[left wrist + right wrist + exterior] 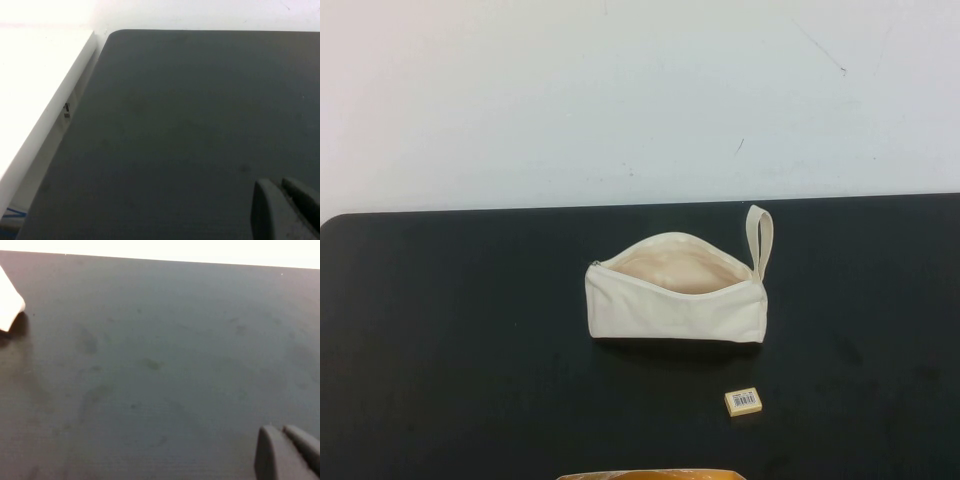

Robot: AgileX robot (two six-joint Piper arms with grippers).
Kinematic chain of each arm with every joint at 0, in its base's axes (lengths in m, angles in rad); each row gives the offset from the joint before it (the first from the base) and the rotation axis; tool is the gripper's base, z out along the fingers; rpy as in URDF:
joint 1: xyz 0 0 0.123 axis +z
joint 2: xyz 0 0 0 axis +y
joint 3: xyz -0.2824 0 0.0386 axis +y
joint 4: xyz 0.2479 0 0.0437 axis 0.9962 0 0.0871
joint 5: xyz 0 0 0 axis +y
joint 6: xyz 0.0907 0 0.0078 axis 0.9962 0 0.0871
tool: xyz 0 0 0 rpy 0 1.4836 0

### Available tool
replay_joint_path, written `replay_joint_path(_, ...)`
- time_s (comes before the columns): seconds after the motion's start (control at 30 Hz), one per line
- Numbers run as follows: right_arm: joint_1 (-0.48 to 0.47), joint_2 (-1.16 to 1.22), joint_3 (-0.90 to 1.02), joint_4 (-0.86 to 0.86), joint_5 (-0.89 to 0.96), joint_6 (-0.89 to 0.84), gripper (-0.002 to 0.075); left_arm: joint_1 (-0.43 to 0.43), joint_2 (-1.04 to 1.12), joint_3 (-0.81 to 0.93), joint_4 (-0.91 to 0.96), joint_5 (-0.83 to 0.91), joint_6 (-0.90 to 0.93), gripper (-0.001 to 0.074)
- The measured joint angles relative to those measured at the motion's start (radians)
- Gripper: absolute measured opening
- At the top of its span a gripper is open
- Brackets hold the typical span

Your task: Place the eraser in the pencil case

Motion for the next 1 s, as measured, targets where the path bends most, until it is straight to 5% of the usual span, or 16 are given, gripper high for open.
replay_joint_path(0.87, 0.000, 0.000, 0.000, 0.005, 0.000, 0.000, -0.0001, 0.000, 0.000, 0.000, 0.000, 0.000, 0.000, -0.0003)
replay_joint_path(1.0, 0.000, 0.000, 0.002, 0.400, -0.007, 0.179, -0.0001, 0.000, 0.000, 0.000, 0.000, 0.000, 0.000, -0.0003)
